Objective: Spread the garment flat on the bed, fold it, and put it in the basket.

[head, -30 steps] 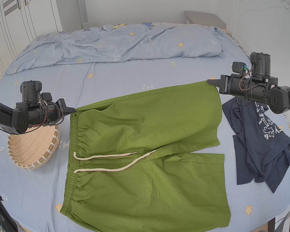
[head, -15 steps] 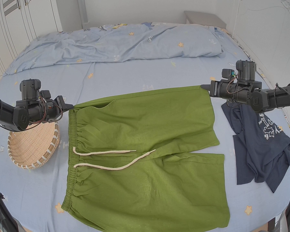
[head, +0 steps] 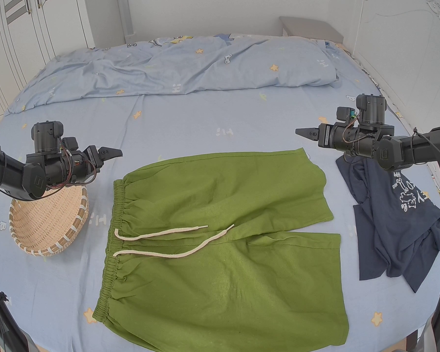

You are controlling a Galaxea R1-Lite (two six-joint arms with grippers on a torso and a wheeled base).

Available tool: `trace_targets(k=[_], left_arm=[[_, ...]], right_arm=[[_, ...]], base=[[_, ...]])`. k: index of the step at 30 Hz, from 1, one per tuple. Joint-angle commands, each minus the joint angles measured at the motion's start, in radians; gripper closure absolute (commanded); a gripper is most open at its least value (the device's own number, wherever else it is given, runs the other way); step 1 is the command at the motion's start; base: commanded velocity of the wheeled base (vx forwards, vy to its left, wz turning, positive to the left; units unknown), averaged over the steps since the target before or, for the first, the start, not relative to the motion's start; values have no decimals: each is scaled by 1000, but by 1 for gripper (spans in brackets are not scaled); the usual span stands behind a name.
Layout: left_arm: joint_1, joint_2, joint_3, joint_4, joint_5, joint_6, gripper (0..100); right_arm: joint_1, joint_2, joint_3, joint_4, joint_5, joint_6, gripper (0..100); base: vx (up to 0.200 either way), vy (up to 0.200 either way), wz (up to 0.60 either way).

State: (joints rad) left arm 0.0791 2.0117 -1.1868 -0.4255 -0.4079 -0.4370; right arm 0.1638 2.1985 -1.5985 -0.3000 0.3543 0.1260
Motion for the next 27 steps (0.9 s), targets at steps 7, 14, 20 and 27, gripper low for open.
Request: trace_targets(k=[7, 14, 20, 27], left_arm=[[-41, -65, 39, -4, -2, -5, 0], [-78, -197, 148, 22, -3, -42, 0], [-102, -326, 401, 37, -17, -108, 0], [-76, -459, 763, 17, -177, -94, 100]], right_arm=[[-20, -20, 2, 5, 2, 73, 0], [-32, -304, 302, 35, 6, 167, 0], [-24, -526, 698, 21, 12, 199, 0], [29, -637, 1040, -88, 11, 198, 0]], base=[[0, 0, 0], [0, 0, 0], [0, 0, 0], [0, 0, 0]])
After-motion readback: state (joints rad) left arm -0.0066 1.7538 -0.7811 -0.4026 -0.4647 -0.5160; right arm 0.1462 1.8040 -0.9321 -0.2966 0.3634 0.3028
